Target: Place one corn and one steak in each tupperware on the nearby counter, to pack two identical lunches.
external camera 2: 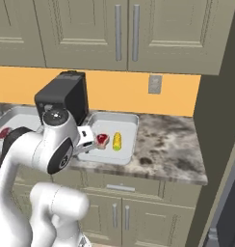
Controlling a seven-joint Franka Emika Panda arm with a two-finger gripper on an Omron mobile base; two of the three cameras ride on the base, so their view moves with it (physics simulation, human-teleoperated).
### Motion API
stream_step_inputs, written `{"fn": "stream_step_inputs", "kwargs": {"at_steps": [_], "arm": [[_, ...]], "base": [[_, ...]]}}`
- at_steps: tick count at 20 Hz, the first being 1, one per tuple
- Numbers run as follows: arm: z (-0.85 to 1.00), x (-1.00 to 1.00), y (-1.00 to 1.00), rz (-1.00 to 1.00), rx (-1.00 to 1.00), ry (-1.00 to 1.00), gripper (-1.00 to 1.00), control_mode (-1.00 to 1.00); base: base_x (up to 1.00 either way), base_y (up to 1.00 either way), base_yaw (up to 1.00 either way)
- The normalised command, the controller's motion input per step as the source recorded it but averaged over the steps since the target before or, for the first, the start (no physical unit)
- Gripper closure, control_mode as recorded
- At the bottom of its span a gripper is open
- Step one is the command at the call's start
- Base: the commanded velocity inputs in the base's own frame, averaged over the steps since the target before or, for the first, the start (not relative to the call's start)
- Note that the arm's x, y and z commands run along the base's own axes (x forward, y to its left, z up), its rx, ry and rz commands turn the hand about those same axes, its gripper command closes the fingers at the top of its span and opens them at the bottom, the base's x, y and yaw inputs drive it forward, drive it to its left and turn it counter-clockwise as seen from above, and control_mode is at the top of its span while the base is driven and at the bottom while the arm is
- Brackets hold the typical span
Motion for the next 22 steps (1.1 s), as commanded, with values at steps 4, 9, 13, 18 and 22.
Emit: {"fn": "stream_step_inputs", "kwargs": {"at_steps": [4, 9, 13, 18, 22], "arm": [[0.00, 0.00, 0.00, 0.00, 0.00, 0.00, -1.00, 1.00], [0.00, 0.00, 0.00, 0.00, 0.00, 0.00, -1.00, 1.00], [0.00, 0.00, 0.00, 0.00, 0.00, 0.00, -1.00, 1.00], [0.00, 0.00, 0.00, 0.00, 0.00, 0.00, -1.00, 1.00], [0.00, 0.00, 0.00, 0.00, 0.00, 0.00, -1.00, 1.00]], "base": [[-1.00, -0.47, 0.01], [-1.00, -0.98, 0.00], [-1.00, -0.78, 0.00], [-0.49, -0.88, -0.01], [0.05, -1.00, -0.03]]}}
